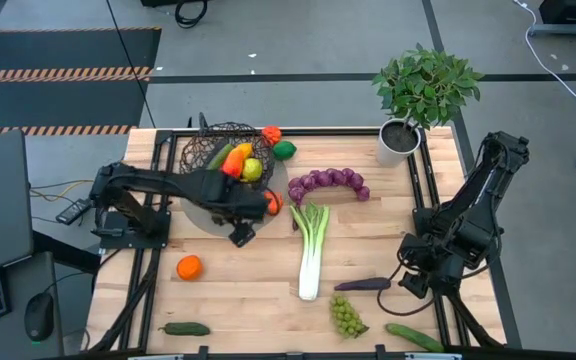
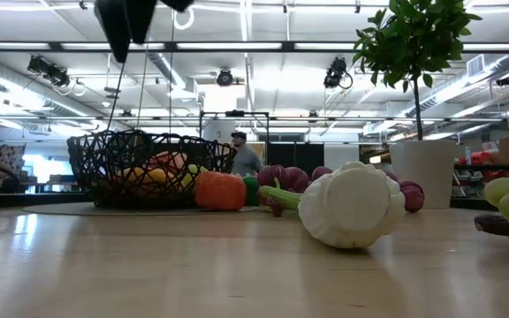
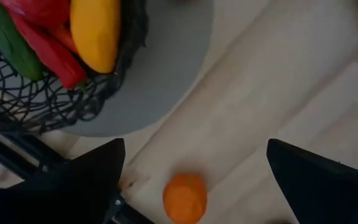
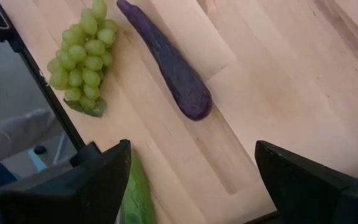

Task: Build produce basket
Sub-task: Put the orange into the wire basket

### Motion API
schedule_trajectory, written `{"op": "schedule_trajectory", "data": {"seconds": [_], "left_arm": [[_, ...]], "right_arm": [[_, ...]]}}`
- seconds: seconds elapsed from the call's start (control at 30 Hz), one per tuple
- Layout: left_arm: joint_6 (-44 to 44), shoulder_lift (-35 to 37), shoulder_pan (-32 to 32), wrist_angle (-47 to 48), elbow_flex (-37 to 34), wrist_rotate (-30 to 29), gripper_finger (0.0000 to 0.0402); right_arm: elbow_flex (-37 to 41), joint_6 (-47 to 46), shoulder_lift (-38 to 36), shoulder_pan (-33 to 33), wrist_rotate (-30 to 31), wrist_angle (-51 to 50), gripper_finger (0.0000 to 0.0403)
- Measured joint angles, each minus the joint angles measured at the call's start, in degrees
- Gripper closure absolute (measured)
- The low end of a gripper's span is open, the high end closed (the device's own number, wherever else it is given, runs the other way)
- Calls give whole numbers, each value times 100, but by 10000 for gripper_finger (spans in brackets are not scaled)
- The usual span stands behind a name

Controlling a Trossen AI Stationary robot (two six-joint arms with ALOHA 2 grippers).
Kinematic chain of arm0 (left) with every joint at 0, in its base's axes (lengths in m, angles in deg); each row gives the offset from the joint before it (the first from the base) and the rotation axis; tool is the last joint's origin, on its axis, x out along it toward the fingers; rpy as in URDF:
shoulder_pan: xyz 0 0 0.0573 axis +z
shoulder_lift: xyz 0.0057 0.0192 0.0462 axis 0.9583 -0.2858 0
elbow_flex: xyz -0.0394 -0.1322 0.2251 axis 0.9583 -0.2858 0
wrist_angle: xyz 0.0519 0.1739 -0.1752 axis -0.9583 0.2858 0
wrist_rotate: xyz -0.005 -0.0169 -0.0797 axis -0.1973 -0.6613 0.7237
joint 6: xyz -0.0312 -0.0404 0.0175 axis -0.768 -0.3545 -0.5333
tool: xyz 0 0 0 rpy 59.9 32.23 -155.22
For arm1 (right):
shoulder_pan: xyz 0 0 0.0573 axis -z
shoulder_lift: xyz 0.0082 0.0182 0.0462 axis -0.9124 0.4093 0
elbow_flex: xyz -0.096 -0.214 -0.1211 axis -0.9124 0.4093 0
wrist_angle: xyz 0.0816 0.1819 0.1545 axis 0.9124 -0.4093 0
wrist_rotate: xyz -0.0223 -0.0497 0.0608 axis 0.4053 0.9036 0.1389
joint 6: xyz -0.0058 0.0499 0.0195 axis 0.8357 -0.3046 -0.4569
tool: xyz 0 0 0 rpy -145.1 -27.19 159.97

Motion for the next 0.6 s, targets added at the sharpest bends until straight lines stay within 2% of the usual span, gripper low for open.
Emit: {"op": "schedule_trajectory", "data": {"seconds": [0.4,0.53,0.6], "left_arm": [[-884,1144,-650,9,2,-379,2],[-596,1296,-900,8,3,-399,2],[-28,1290,-1027,6,4,-406,2]], "right_arm": [[1,-395,1,-281,519,2,58],[1,-380,1,-280,562,-5,58],[1,-351,1,-278,641,-50,58]]}}
